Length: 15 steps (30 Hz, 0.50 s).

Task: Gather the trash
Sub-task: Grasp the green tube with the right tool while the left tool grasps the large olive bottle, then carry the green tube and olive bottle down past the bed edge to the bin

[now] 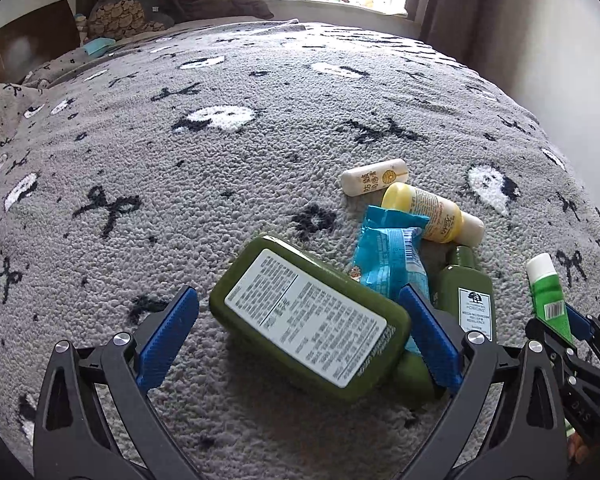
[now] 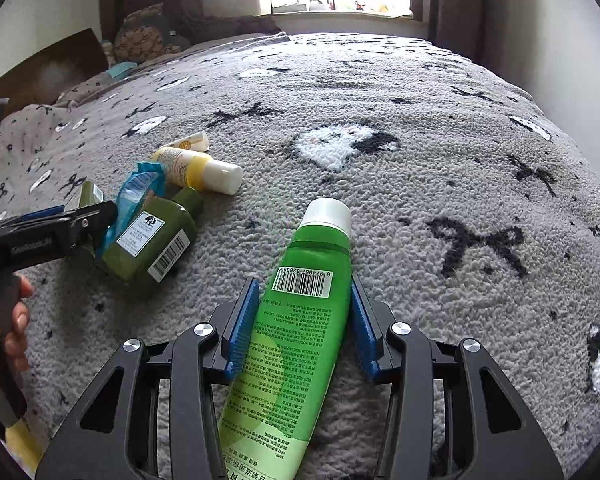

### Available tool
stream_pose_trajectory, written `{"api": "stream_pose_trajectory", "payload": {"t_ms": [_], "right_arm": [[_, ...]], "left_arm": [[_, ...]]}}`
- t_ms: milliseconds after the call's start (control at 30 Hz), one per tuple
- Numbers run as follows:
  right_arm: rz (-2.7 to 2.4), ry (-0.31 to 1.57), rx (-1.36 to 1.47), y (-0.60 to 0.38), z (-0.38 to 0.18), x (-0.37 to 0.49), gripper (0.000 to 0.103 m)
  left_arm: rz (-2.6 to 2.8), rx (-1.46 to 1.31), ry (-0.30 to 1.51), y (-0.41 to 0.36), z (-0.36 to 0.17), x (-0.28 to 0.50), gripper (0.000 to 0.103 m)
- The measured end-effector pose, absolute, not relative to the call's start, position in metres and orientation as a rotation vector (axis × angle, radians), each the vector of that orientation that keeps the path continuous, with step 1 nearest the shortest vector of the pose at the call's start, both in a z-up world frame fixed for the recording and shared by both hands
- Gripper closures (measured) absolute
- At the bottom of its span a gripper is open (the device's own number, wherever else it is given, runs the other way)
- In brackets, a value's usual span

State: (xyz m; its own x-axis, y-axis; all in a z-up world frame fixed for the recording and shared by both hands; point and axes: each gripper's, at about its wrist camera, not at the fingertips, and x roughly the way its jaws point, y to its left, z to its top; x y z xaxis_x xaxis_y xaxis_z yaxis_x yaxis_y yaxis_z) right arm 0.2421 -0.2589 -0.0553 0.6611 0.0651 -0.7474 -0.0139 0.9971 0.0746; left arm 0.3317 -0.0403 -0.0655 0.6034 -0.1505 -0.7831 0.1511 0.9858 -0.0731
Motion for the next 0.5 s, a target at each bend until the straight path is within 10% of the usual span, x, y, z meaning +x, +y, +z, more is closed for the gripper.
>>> {"api": "stream_pose_trajectory", "payload": {"t_ms": [500], "right_arm": [[0.059, 0.78, 0.041, -0.258, -0.04, 0.19, 0.061]], "left_arm": [[-0.202, 0.023, 0.88, -0.031, -0.056, 0.274, 0.019]]}}
